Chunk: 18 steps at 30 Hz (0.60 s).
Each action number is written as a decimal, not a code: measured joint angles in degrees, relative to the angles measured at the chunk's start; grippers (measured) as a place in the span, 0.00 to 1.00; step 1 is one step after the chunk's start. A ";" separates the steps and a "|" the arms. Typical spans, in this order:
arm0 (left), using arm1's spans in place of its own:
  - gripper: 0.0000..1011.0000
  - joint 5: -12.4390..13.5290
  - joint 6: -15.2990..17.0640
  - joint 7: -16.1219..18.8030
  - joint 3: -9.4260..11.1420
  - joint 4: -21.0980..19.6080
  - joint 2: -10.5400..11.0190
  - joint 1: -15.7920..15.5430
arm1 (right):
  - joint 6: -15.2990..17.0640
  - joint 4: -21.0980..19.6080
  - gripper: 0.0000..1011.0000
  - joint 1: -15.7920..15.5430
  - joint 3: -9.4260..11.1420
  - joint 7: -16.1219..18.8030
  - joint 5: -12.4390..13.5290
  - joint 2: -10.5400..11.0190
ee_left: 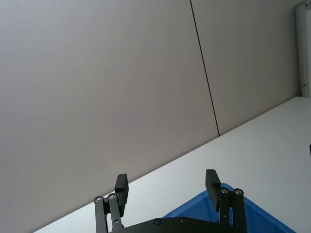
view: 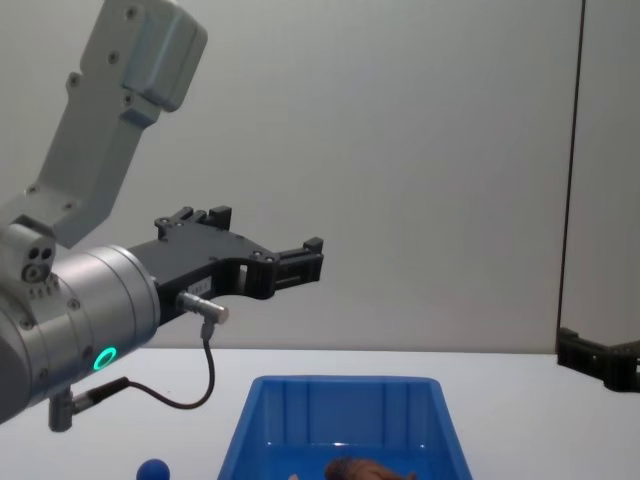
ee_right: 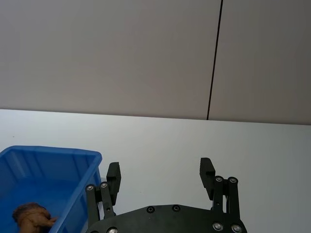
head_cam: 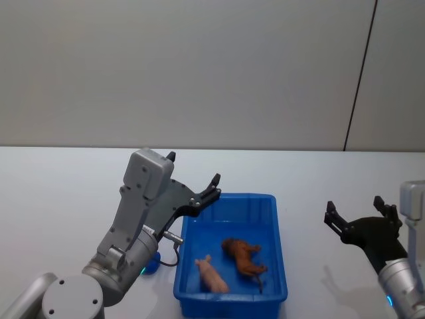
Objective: Pick up the two dolls from the table and place them into the box.
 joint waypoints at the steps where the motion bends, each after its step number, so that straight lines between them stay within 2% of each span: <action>1: 0.99 0.00 0.00 0.00 0.00 0.00 0.00 0.00 | 0.01 -0.03 0.99 -0.03 0.02 -0.04 0.02 0.02; 18: 0.99 -0.07 0.38 0.41 -0.16 -0.42 0.31 0.48 | 0.07 -0.33 0.99 -0.35 0.19 -0.54 0.25 0.21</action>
